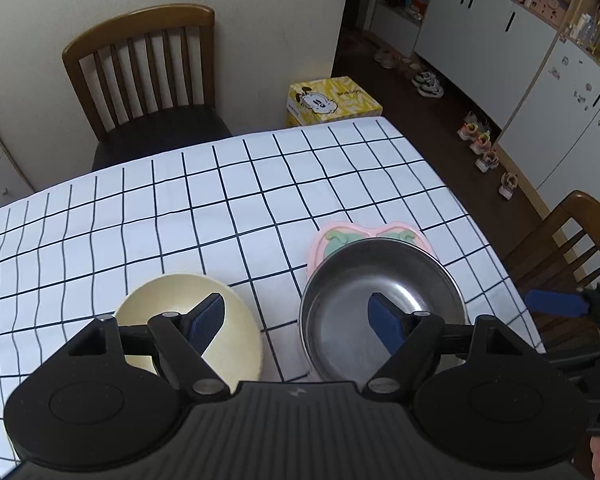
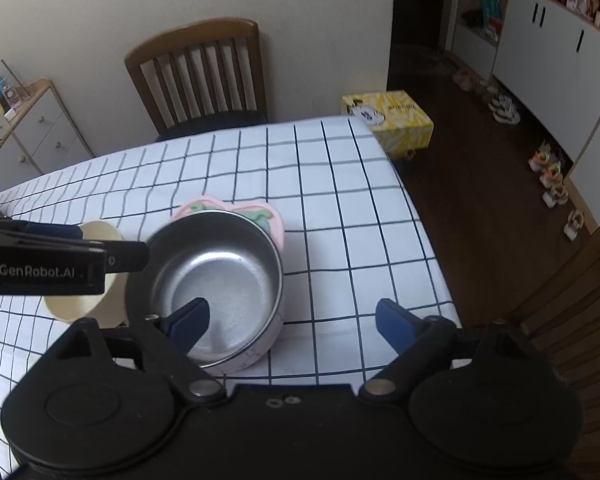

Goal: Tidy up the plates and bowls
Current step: 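Move both grippers to the pink handled saucepan rim and close them, then lift the pink saucepan with both grippers and carry it over the steel bowl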

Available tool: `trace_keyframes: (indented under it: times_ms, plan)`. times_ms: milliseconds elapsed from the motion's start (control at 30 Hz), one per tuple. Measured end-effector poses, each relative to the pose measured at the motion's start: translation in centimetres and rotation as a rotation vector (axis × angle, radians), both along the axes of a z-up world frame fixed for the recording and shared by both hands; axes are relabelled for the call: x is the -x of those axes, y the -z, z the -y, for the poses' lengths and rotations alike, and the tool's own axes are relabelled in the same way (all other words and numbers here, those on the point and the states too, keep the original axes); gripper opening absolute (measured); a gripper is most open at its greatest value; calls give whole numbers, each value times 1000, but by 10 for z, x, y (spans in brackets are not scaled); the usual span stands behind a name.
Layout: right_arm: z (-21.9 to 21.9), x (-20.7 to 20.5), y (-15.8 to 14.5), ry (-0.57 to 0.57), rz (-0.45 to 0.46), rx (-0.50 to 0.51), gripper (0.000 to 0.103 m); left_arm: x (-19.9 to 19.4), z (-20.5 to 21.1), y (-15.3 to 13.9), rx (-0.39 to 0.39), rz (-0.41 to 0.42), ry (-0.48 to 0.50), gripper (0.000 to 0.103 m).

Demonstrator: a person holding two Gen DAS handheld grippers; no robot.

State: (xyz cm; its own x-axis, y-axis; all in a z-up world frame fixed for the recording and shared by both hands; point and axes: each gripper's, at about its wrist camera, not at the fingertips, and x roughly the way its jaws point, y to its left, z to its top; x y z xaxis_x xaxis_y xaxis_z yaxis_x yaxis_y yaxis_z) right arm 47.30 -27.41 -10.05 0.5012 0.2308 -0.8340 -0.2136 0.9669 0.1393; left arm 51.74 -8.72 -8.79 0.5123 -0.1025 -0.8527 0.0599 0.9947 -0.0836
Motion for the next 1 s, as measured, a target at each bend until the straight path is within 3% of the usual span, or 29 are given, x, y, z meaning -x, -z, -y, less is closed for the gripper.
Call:
trace_keyframes:
  times_ms: [133, 233, 300, 367, 400, 467, 667, 1000]
  plan:
    - [1, -6, 11, 12, -35, -19, 84, -8, 8, 10, -16, -6, 20, 78]
    - [0, -9, 16, 14, -44, -26, 77, -13, 12, 18, -35, -31, 28, 64]
    - [0, -12, 19, 20, -53, -33, 75, -14, 12, 21, -47, -30, 24, 62]
    - [0, -15, 23, 27, -62, -37, 66, -15, 14, 22, -55, -25, 32, 61]
    - [-1, -16, 24, 29, -67, -40, 63, -14, 14, 23, -56, -23, 37, 58]
    - [-2, -17, 26, 33, -75, -46, 52, -15, 16, 24, -53, -33, 48, 39]
    - [-6, -17, 29, 29, -77, -43, 34, -16, 20, 30, -60, -57, 56, 26]
    - [-13, -17, 31, 9, -82, -45, 16, -9, 22, 35, -80, -84, 37, 14]
